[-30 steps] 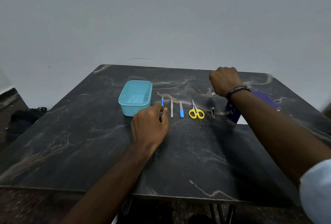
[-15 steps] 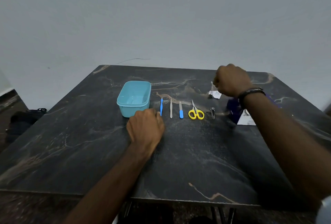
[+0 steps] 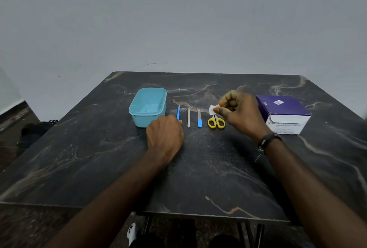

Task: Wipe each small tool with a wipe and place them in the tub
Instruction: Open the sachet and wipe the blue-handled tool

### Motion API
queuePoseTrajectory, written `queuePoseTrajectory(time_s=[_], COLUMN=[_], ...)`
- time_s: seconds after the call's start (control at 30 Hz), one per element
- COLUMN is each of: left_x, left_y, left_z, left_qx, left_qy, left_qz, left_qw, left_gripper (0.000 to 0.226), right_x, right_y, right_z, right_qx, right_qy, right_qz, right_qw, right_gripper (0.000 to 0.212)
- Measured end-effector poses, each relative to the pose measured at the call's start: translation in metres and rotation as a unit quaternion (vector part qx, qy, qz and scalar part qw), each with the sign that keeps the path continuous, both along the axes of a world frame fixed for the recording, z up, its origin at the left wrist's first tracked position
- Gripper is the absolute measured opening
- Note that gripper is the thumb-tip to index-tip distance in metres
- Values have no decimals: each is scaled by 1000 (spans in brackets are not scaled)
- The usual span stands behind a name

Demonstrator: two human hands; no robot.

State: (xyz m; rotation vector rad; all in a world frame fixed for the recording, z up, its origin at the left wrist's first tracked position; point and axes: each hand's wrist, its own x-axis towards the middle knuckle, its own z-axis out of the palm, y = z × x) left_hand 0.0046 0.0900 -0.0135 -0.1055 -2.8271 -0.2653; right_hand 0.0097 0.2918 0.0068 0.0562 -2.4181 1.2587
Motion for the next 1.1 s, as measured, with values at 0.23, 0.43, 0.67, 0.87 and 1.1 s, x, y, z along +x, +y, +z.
queuePoseTrajectory(time_s=[0.23, 0.43, 0.67, 0.87, 1.1], left_x=[-2, -1, 6, 8, 8], left_y=[3, -3, 5, 6, 5], left_z=[3, -7, -10, -18, -17], left_qx=[3, 125, 461, 451, 459], left_qy=[-4, 103, 103, 50, 23], left_qz=[-6, -47, -236, -298, -292], left_qw=[1000, 986, 849, 840, 839], left_gripper=[25, 30, 11, 12, 13], right_x=[4, 10, 10, 8, 7], right_y=[-8, -14, -18, -14, -10], right_z=[-8, -2, -3, 2, 4], right_qx=[-32, -97, -238, -408, -481], right_qy=[9, -8, -45, -89, -74], right_qz=[-1, -1, -3, 48, 102], right_qw=[999, 995, 970, 907, 868], right_gripper=[27, 5, 4, 11, 13])
